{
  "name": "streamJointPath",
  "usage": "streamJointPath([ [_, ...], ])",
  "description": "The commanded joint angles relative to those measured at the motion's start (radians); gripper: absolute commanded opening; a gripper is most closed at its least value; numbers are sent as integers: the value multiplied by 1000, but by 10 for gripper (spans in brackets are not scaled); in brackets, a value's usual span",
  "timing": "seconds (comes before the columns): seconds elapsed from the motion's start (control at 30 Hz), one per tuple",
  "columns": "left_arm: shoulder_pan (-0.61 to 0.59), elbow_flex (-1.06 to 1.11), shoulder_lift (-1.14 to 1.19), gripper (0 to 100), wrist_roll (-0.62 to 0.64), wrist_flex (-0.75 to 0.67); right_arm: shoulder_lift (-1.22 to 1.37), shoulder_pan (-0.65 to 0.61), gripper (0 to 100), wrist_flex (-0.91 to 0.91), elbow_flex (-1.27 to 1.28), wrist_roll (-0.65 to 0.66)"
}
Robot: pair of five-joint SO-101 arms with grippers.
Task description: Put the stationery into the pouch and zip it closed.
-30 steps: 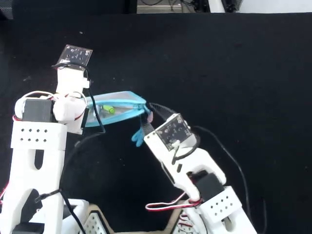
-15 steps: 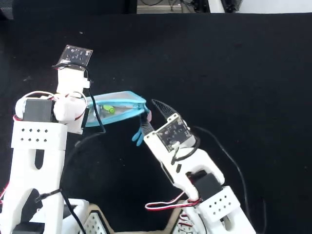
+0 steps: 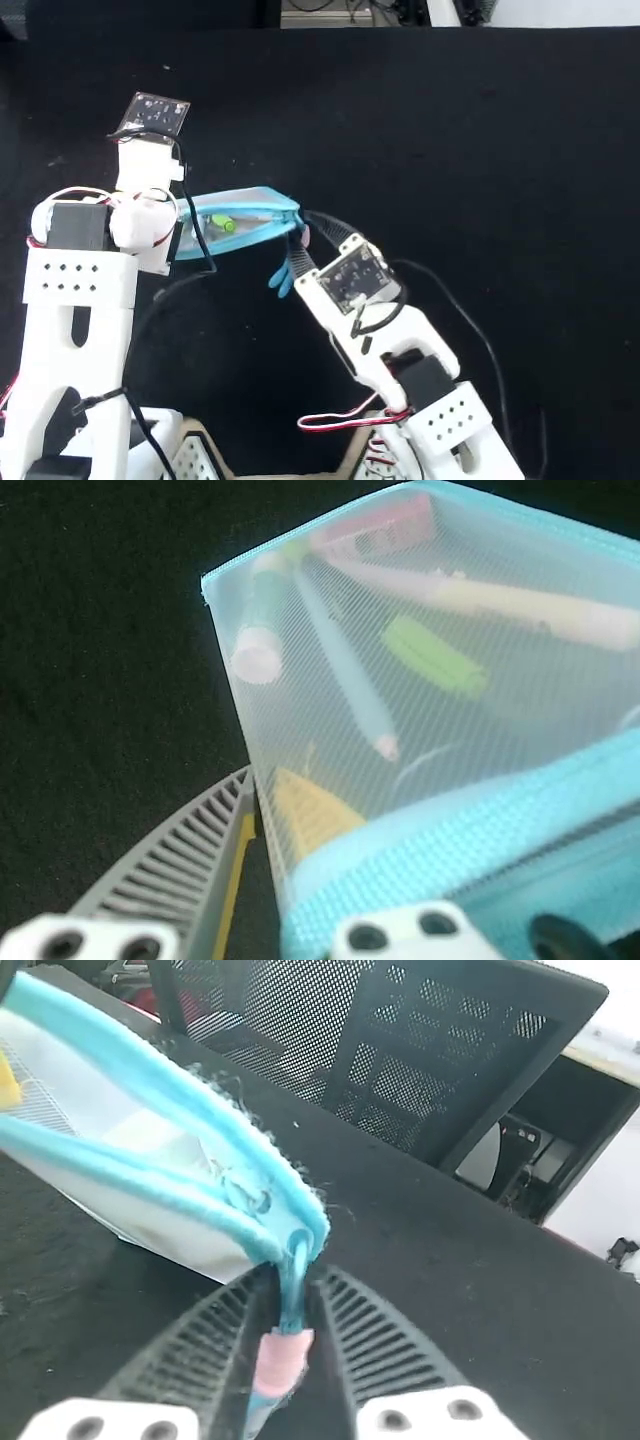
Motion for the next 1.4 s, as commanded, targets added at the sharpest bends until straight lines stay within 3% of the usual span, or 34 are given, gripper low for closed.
streamJointPath([
  [0.0,-5,85,41,30,-9,18,-24,14,12,-32,-13,5],
  [0.27,7,104,41,30,-9,11,-24,107,11,-51,-31,2],
  [0.83,7,68,31,30,37,11,-15,109,11,213,-317,15],
  [1.1,-2,-45,6,30,64,43,-13,-35,11,330,-418,58],
  [1.37,-2,-217,-176,242,130,152,81,-40,11,321,-479,57],
])
